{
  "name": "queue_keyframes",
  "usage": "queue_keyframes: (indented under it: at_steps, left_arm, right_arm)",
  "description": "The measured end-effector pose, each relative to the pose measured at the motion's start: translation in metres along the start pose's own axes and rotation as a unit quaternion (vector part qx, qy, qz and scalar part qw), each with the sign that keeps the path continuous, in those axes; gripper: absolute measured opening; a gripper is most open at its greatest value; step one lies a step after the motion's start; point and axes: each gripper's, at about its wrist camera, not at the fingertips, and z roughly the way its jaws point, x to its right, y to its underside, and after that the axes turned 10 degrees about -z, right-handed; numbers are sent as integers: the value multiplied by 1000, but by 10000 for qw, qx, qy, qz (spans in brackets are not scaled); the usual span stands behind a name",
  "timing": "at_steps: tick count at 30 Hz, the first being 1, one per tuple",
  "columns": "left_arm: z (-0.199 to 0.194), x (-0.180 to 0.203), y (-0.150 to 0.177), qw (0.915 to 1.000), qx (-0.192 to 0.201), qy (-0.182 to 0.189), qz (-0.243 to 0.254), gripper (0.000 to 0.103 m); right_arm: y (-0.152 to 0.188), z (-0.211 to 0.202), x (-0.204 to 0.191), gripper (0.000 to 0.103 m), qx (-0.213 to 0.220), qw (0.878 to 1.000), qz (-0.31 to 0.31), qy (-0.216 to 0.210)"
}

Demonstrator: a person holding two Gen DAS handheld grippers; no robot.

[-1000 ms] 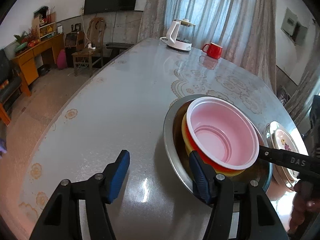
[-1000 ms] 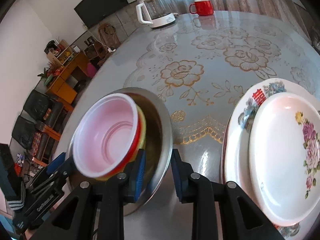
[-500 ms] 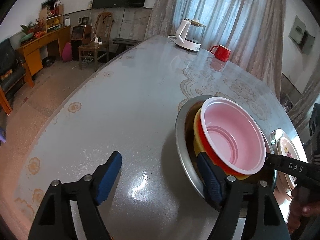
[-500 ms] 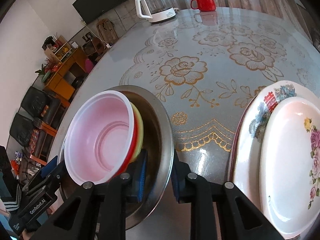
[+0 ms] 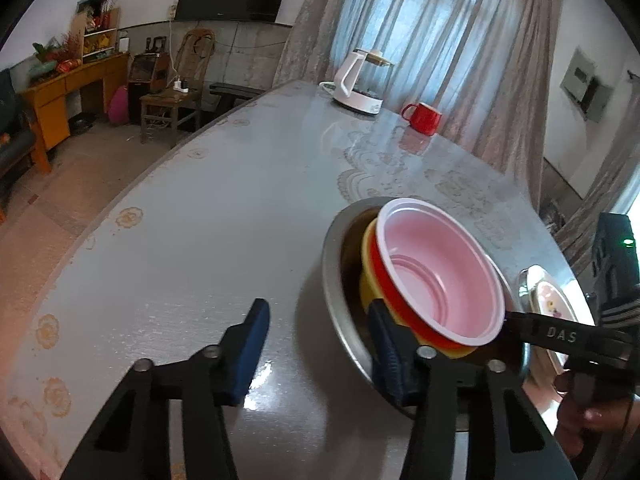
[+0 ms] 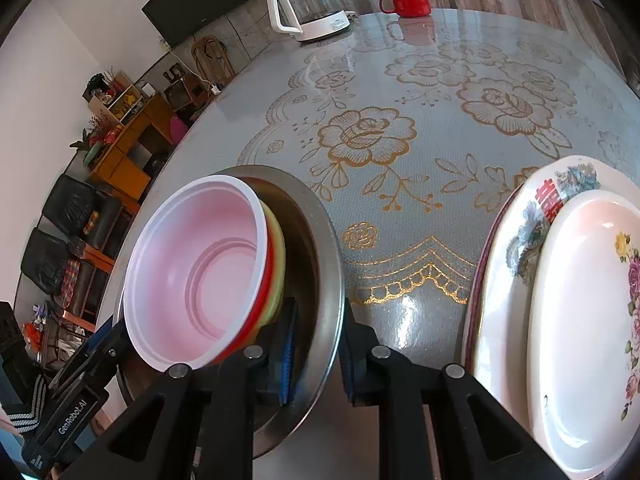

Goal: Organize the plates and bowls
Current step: 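Lift the nested bowls with both grippers and carry them toward the plate stack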

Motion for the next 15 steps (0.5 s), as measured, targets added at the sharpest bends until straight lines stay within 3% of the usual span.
queue_keyframes:
  at_steps: [6,15]
  left_arm:
    - [-3,12,2,9993,89,145,322,23]
    - [-4,5,3,9987,173,387,279,20]
  right_arm:
    - [1,0,-2,13,74,9999,-68,-67]
    - [5,-3,-5,13,314,9993,-179,-84]
